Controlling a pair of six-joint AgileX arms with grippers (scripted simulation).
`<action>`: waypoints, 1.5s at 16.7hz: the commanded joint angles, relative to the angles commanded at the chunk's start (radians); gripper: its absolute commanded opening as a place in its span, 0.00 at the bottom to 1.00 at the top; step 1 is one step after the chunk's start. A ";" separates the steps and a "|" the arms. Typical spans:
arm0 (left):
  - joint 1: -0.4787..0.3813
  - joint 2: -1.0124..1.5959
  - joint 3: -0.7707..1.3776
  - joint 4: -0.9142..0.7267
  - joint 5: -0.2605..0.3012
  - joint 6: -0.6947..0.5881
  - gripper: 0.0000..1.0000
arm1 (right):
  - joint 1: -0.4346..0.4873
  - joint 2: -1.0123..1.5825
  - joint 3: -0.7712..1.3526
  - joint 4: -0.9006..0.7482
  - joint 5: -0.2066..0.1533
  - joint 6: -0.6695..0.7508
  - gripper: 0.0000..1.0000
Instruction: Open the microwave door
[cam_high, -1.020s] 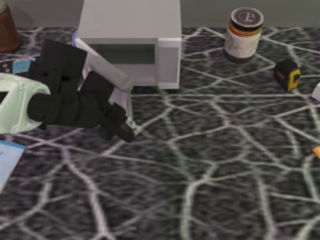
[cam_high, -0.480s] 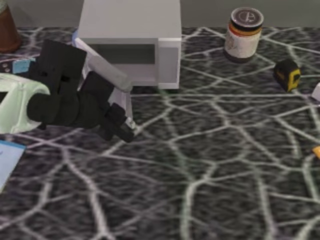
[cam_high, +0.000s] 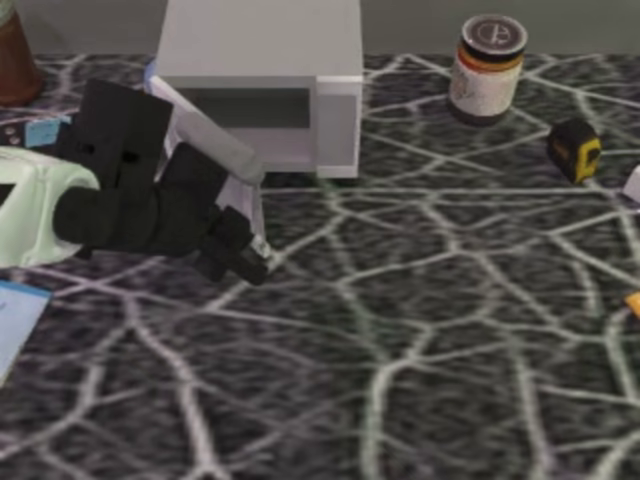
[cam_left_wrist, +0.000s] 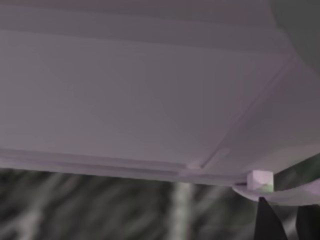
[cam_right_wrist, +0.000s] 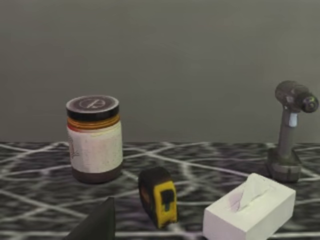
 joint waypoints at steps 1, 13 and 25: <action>0.000 0.000 0.000 0.000 0.000 0.000 0.00 | 0.000 0.000 0.000 0.000 0.000 0.000 1.00; 0.022 -0.008 -0.006 -0.015 0.036 0.047 0.00 | 0.000 0.000 0.000 0.000 0.000 0.000 1.00; 0.022 -0.008 -0.006 -0.015 0.036 0.047 0.00 | 0.000 0.000 0.000 0.000 0.000 0.000 1.00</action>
